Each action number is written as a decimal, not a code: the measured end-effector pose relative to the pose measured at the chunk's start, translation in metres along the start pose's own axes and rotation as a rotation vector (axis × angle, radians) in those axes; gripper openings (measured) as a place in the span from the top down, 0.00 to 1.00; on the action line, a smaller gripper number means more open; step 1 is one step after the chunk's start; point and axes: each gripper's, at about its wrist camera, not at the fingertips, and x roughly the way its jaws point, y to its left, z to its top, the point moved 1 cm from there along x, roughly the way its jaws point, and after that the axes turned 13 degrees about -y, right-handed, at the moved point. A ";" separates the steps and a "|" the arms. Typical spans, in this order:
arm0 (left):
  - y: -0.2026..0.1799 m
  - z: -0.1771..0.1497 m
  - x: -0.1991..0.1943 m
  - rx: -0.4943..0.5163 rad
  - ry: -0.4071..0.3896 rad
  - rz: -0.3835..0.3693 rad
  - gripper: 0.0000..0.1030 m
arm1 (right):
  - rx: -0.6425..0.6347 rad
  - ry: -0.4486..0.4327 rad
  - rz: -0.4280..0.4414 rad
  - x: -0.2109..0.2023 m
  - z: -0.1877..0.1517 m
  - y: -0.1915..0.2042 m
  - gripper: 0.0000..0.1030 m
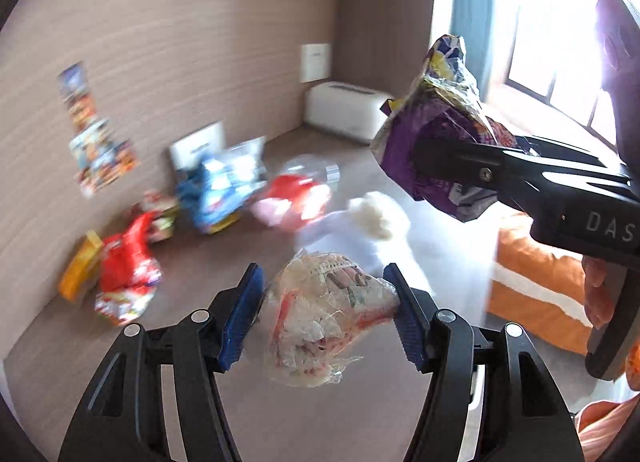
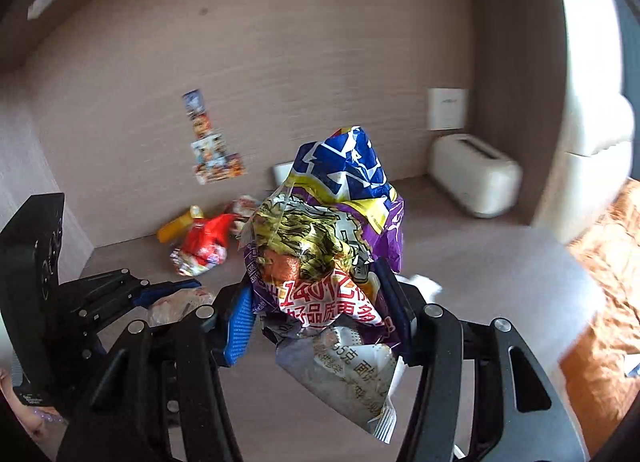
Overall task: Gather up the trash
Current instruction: 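Carry the wrapper and purple snack bag with both tools to the bin, then open both tools to drop the wrappers into the bin, then move both open tools back toward the desk, then grasp the red snack bag with the left tool while the right tool grasps the blue snack bag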
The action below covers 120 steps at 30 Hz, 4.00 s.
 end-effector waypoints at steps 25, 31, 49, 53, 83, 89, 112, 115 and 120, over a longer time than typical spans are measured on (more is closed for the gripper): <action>-0.302 -0.078 0.087 0.300 0.215 -0.572 0.41 | 0.393 0.186 -0.494 -0.163 -0.165 -0.204 0.44; -0.325 -0.142 0.132 0.350 0.311 -0.657 0.40 | 0.531 0.293 -0.517 -0.139 -0.243 -0.234 0.44; -0.335 -0.351 0.278 0.339 0.486 -0.691 0.05 | 0.672 0.561 -0.471 -0.021 -0.486 -0.299 0.22; -0.333 -0.364 0.281 0.340 0.490 -0.681 0.05 | 0.654 0.617 -0.461 -0.014 -0.510 -0.294 0.04; -0.262 -0.082 0.101 0.177 0.096 -0.459 0.05 | 0.400 0.197 -0.431 -0.106 -0.189 -0.212 0.04; -0.210 -0.029 0.067 0.136 -0.010 -0.294 0.05 | 0.292 0.101 -0.311 -0.090 -0.117 -0.178 0.04; 0.056 0.013 0.013 -0.038 -0.080 0.309 0.05 | 0.041 0.055 0.070 0.072 -0.018 -0.028 0.04; 0.077 0.013 0.013 -0.047 -0.079 0.334 0.05 | 0.027 0.066 0.099 0.096 -0.015 -0.009 0.04; 0.114 0.010 0.019 -0.066 -0.063 0.362 0.05 | 0.006 0.079 0.141 0.129 -0.010 0.019 0.04</action>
